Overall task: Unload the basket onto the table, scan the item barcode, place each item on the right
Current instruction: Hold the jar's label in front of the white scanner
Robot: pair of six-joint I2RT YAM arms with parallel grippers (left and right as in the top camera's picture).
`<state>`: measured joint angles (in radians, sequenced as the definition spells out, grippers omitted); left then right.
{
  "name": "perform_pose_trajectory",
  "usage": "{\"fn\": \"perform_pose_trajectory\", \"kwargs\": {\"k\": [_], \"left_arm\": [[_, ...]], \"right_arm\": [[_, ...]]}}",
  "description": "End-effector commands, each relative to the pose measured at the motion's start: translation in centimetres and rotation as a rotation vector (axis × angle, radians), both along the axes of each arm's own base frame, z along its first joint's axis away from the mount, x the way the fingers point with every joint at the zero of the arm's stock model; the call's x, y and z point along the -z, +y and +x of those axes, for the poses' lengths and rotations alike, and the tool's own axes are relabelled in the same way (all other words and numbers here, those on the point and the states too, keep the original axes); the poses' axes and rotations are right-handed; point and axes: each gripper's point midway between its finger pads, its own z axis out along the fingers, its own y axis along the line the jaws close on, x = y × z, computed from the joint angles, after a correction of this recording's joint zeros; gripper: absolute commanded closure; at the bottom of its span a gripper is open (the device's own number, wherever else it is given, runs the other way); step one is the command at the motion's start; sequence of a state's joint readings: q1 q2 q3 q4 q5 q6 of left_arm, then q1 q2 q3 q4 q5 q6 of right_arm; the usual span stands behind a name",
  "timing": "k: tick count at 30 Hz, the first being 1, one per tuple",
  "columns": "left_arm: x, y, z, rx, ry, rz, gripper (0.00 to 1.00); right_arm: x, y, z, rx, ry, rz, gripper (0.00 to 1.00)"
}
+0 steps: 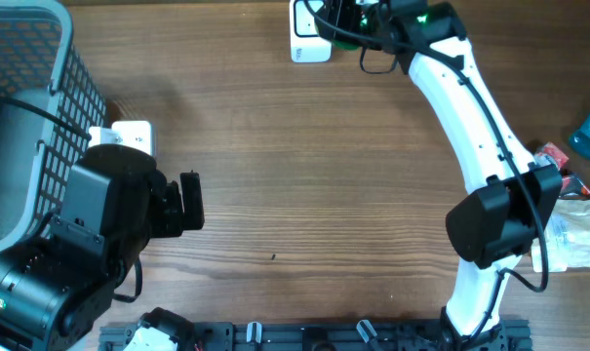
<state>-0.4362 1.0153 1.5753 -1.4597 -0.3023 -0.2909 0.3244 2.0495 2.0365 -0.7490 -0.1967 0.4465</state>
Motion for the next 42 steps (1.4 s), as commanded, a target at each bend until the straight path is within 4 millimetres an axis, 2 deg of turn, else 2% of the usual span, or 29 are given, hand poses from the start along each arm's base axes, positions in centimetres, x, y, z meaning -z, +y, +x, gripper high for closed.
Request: {"fn": "perform_pose_trajectory", "kwargs": {"k": [1, 4, 10, 14, 21, 24, 30, 42], "left_arm": [[0.0, 0.3, -0.1, -0.018, -0.005, 0.003, 0.0], [0.0, 0.3, -0.1, -0.018, -0.004, 0.004, 0.0], [0.0, 0.3, -0.1, -0.018, -0.005, 0.003, 0.0], [0.0, 0.3, -0.1, -0.018, -0.005, 0.003, 0.0], [0.0, 0.3, -0.1, -0.018, -0.005, 0.003, 0.0], [0.0, 0.3, -0.1, -0.018, -0.005, 0.003, 0.0], [0.0, 0.3, -0.1, -0.018, -0.005, 0.003, 0.0], [0.0, 0.3, -0.1, -0.018, -0.005, 0.003, 0.0]], "right_arm": [[-2.8, -2.0, 2.4, 0.145, -0.175, -0.134, 0.29], [-2.8, -1.9, 3.9, 0.147, -0.238, -0.166, 0.29], [1.4, -0.8, 7.1, 0.107, -0.284, -0.229, 0.28], [3.0, 0.1, 9.2, 0.093, -0.367, -0.294, 0.27], [2.6, 2.1, 10.7, 0.11, -0.514, -0.393, 0.27], [3.7, 2.6, 11.0, 0.109, -0.522, -0.402, 0.27], [7.6, 2.7, 11.6, 0.106, -0.479, -0.428, 0.32], [7.6, 2.7, 11.7, 0.118, -0.484, -0.418, 0.32]]}}
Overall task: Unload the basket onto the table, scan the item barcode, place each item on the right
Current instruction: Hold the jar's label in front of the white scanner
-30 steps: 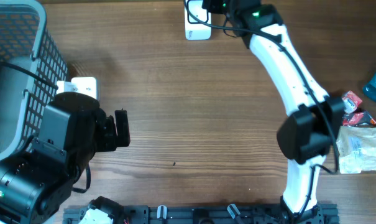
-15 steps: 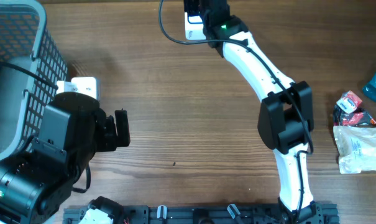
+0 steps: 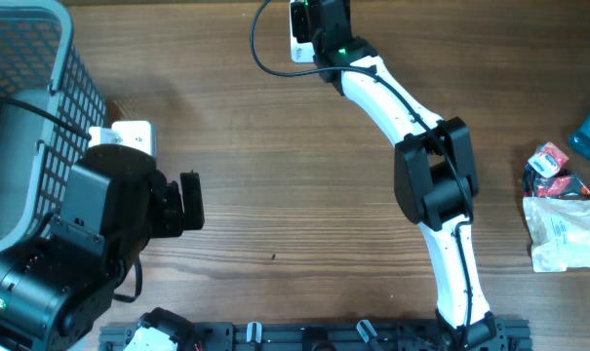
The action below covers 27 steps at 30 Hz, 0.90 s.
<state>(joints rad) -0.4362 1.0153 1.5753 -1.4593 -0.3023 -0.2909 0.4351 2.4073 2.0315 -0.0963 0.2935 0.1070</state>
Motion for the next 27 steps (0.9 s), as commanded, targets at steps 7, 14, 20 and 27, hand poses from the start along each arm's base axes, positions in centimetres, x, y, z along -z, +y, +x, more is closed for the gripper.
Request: {"fn": "perform_pose_trajectory", "kwargs": {"k": [7, 14, 20, 27], "left_arm": [[0.0, 0.3, -0.1, -0.018, -0.004, 0.004, 0.0], [0.0, 0.3, -0.1, -0.018, -0.005, 0.003, 0.0], [0.0, 0.3, -0.1, -0.018, -0.005, 0.003, 0.0], [0.0, 0.3, -0.1, -0.018, -0.005, 0.003, 0.0]], "right_arm": [[1.3, 0.0, 0.8, 0.04, -0.014, 0.043, 0.3], [1.6, -0.2, 0.9, 0.051, -0.018, 0.039, 0.3], [1.7, -0.9, 0.6, 0.076, -0.002, -0.016, 0.3], [0.0, -0.3, -1.1, 0.069, 0.032, -0.045, 0.28]]}}
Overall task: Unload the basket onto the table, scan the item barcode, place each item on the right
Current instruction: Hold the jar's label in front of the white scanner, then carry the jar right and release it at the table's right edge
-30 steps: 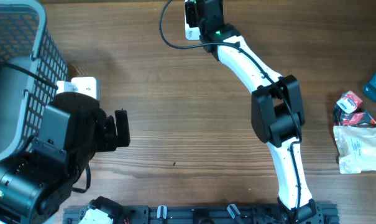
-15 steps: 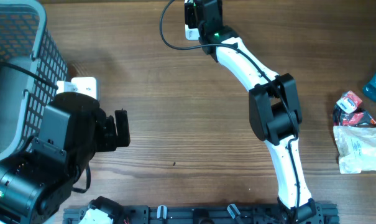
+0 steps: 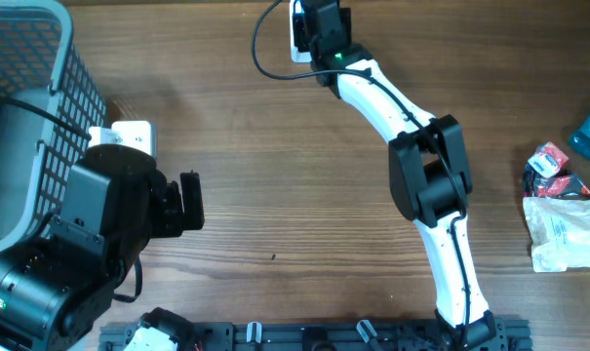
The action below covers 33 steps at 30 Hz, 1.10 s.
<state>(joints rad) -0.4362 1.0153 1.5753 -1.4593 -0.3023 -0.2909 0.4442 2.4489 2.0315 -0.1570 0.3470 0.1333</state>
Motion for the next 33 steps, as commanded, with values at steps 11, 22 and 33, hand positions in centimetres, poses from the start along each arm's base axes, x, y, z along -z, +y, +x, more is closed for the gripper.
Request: {"fn": "perform_pose_trajectory", "kwargs": {"k": [11, 22, 33], "left_arm": [[0.0, 0.3, -0.1, -0.018, -0.004, 0.004, 0.0], [0.0, 0.3, -0.1, -0.018, -0.005, 0.003, 0.0], [0.0, 0.3, -0.1, -0.018, -0.004, 0.004, 0.0]], "right_arm": [[-12.6, -7.7, -6.0, 0.228, 0.03, -0.081, 0.27], [-4.7, -17.2, -16.7, 0.666, 0.61, 0.198, 0.35], [1.8, -10.8, -16.0, -0.037, 0.728, 0.107, 0.0]]}}
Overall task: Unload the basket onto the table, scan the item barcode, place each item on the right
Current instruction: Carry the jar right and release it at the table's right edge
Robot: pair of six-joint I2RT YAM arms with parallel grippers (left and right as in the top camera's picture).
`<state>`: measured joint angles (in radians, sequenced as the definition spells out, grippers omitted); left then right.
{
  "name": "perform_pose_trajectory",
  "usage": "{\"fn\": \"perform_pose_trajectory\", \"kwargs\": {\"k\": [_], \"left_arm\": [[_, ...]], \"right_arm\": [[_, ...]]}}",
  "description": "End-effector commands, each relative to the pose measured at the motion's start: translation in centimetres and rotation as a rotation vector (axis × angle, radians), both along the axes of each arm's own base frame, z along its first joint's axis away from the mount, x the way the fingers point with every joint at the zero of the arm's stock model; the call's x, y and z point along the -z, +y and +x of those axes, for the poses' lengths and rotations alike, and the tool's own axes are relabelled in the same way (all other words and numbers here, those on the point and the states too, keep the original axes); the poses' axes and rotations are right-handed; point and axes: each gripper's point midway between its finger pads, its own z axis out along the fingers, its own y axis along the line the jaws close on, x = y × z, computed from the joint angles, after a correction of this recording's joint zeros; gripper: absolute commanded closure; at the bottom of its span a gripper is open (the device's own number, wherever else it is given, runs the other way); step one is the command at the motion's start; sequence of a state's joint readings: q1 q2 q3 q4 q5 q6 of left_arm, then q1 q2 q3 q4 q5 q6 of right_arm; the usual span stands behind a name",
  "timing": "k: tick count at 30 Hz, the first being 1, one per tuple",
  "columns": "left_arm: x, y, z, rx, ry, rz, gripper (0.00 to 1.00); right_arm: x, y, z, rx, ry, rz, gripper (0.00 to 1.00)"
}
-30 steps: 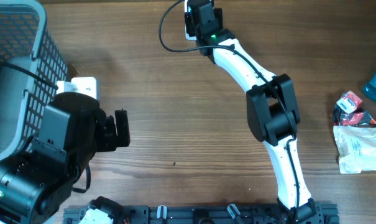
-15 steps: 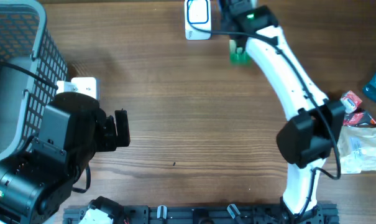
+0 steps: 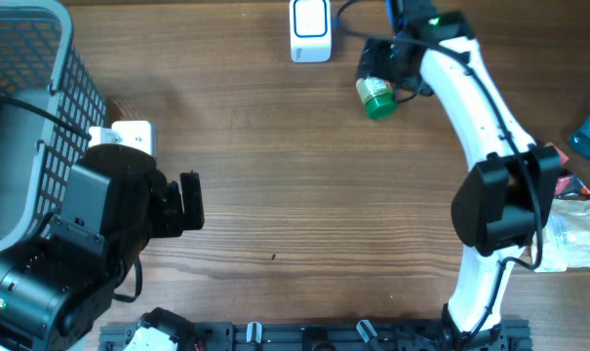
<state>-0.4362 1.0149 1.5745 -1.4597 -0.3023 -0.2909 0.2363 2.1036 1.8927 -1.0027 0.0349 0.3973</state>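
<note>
The white barcode scanner (image 3: 310,29) stands at the table's far edge, uncovered. My right gripper (image 3: 377,66) is just right of it and a little nearer, shut on a small item with a green end (image 3: 376,98) that points toward the table's middle. No barcode is visible on the item. My left gripper (image 3: 190,202) rests low at the left, next to the basket, with nothing in it. Whether its jaws are parted is not visible from above.
A grey wire basket (image 3: 56,58) fills the far left, with a white box (image 3: 131,134) beside it. At the right edge lie a blue bottle, a red packet (image 3: 551,166) and a white pouch (image 3: 568,229).
My right gripper was over the scanner, hiding part of it. It is now to the scanner's right and nearer, and the green-ended item shows below it. The left arm has not moved.
At first my right gripper was at the scanner's right side. At the two following moments it sat over the scanner with the arm bent to the left. Now it is off to the right, holding the green-ended item, and the scanner is in full view.
</note>
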Motion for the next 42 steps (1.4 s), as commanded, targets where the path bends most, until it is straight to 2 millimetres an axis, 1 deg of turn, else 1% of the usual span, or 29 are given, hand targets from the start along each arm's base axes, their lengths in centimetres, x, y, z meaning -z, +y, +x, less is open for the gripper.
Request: {"fn": "perform_pose_trajectory", "kwargs": {"k": [1, 3, 5, 8, 10, 14, 15, 17, 19, 22, 23, 26, 29, 30, 32, 34, 35, 38, 39, 40, 42], "left_arm": [[0.0, 0.3, 0.0, -0.018, -0.005, 0.003, 0.0], [0.0, 0.3, 0.0, -0.018, -0.005, 0.003, 0.0], [0.0, 0.3, 0.0, -0.018, -0.005, 0.003, 0.0], [0.0, 0.3, 0.0, -0.018, -0.005, 0.003, 0.0], [0.0, 0.3, -0.1, -0.018, -0.005, 0.003, 0.0], [0.0, 0.3, 0.0, -0.018, -0.005, 0.003, 0.0], [0.0, 0.3, 0.0, -0.018, -0.005, 0.003, 0.0], [0.0, 0.3, 0.0, -0.018, -0.005, 0.003, 0.0], [0.0, 0.3, 0.0, -0.018, -0.005, 0.003, 0.0], [0.0, 0.3, 0.0, -0.018, -0.005, 0.003, 0.0], [0.0, 0.3, 0.0, -0.018, -0.005, 0.003, 0.0], [0.0, 0.3, 0.0, -0.018, -0.005, 0.003, 0.0], [0.0, 0.3, 0.0, -0.018, -0.005, 0.003, 0.0], [0.0, 0.3, 0.0, -0.018, -0.005, 0.003, 0.0], [0.0, 0.3, 0.0, -0.018, -0.005, 0.003, 0.0], [0.0, 0.3, -0.1, -0.018, -0.005, 0.003, 0.0], [0.0, 0.3, 0.0, -0.018, -0.005, 0.003, 0.0], [0.0, 0.3, -0.1, -0.018, -0.005, 0.003, 0.0], [0.0, 0.3, -0.1, -0.018, -0.005, 0.003, 0.0], [0.0, 0.3, 0.0, -0.018, -0.005, 0.003, 0.0], [0.0, 0.3, 0.0, -0.018, -0.005, 0.003, 0.0]], "right_arm": [[3.6, 1.8, -1.1, -0.291, 0.021, -0.006, 0.0], [5.0, 1.6, -1.1, -0.32, 0.008, -0.017, 0.0], [5.5, 1.4, -0.6, -0.34, -0.018, -0.043, 0.0], [5.2, 0.7, 0.7, -0.365, -0.075, -0.107, 0.0], [4.9, 0.6, 1.3, -0.396, -0.103, -0.131, 0.0], [4.8, 0.6, 1.8, -0.379, -0.121, -0.13, 0.0], [5.0, 0.4, 1.9, -0.351, -0.119, -0.134, 0.0], [6.5, -1.2, 2.3, -0.188, -0.095, -0.166, 0.0], [7.9, -2.0, 2.2, -0.067, -0.073, -0.169, 0.0], [9.9, -1.2, 2.2, -0.128, -0.045, -0.152, 0.0], [10.5, -1.4, 2.1, -0.158, -0.03, -0.171, 0.0], [10.9, -1.4, 1.9, -0.222, -0.019, -0.197, 0.0], [10.6, -1.4, 2.6, -0.301, -0.052, -0.236, 0.0], [10.4, -1.7, 2.8, -0.273, -0.06, -0.244, 0.0], [10.2, -2.4, 3.1, -0.151, -0.073, -0.246, 0.0], [10.2, -2.7, 3.2, 0.019, -0.083, -0.193, 0.0], [10.2, -2.4, 3.1, 0.07, -0.081, -0.154, 0.0], [10.5, -1.0, 2.8, 0.142, -0.058, -0.037, 0.01], [10.5, -0.7, 2.7, 0.148, -0.053, -0.015, 0.04], [10.6, -0.6, 2.7, 0.146, -0.051, -0.012, 0.12], [10.7, -0.7, 2.5, 0.134, -0.044, -0.02, 0.21]]}}
